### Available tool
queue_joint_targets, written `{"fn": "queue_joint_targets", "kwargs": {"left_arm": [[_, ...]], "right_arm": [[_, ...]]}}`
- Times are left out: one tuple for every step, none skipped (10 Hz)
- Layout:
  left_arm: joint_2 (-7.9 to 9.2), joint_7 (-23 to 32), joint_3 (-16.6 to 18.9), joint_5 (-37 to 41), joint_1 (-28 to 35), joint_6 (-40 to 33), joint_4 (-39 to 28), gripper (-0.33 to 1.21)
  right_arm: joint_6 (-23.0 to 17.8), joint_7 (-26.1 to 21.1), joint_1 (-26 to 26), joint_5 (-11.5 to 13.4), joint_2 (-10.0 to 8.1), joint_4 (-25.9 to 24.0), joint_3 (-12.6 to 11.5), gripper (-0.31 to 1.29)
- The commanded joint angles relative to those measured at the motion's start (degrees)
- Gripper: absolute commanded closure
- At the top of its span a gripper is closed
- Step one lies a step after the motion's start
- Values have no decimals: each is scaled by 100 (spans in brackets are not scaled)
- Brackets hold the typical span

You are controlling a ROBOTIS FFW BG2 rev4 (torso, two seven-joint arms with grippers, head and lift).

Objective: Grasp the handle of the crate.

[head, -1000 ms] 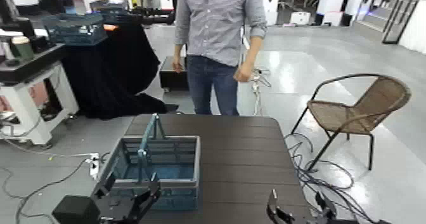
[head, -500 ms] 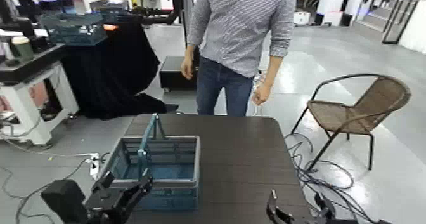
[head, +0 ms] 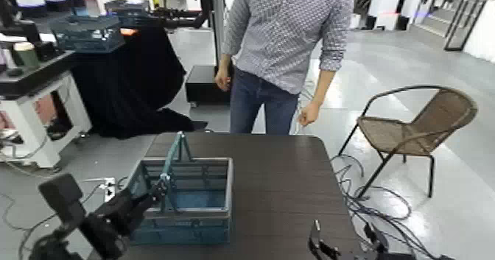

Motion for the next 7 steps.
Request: {"fn": "queue_joint_targets", "kwargs": {"left_arm": [[520,-105,223,676,-462,835,224,11],[687,-140,267,931,-647,1090,383,11],[827,-219,284,1185,-867,1371,611,11],[951,-316,267,1423,-1060,1547,866,11],[1082,-457,223,1642,-1297,1767,1174,11],[1205,-624,144,1827,-1552,1951,1508,11],[1311,-773,12,1976,-1825,2118,1859,11]], "right_arm": [[6,0,-11,-10,-1,10,12,15],[24,0,-19,-10,-1,10,21,15],[33,0,-19,-10,-1,10,21,15],[33,0,-28,-10,-10,10,30,15],[42,0,-37,-10,-1,10,38,15],[42,0,-46,-10,-10,10,38,15],[42,0,-46,-10,-10,10,38,15]]}}
